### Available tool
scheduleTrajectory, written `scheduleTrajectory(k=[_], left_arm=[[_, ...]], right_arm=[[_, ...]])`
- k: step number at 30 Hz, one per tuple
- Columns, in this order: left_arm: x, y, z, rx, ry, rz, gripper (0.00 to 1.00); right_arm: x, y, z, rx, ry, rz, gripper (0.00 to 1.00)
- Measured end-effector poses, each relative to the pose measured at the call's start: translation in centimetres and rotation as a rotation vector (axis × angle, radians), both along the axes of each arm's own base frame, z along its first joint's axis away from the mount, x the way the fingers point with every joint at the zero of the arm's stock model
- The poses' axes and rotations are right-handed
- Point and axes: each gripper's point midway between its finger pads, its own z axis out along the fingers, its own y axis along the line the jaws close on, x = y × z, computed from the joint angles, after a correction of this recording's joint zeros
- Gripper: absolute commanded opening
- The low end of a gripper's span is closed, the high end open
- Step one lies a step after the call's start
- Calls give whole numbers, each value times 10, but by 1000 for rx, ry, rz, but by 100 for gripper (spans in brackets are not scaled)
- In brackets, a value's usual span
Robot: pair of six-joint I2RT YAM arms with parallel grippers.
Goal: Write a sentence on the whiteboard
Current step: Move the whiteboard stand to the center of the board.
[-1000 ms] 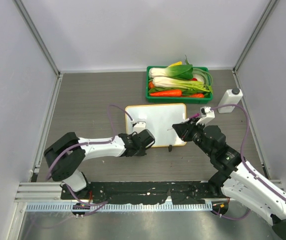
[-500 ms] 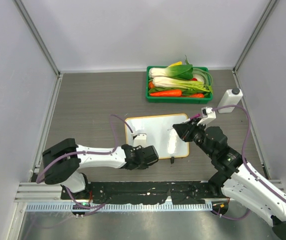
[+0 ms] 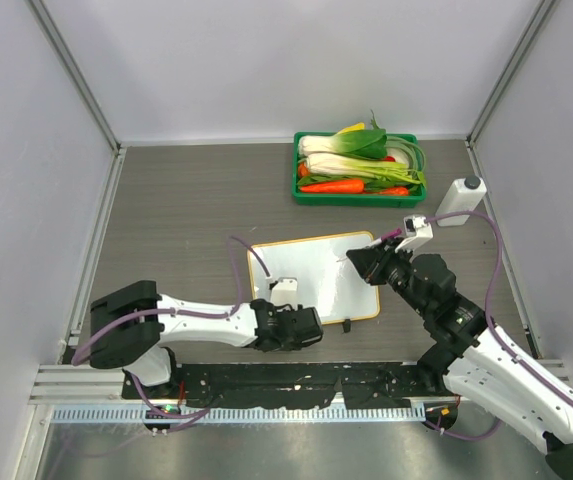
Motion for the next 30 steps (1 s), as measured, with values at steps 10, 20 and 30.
scheduleTrajectory(k=[10, 20, 30], left_arm=[[-13, -4, 8, 12, -7, -50, 79], [-16, -9, 32, -51, -38, -94, 85], [-15, -11, 44, -70, -79, -117, 89]], right_arm=[[-3, 0, -6, 0, 22, 9, 2], [-7, 1, -22, -7, 51, 23, 1], [-6, 5, -25, -13, 62, 35, 1]])
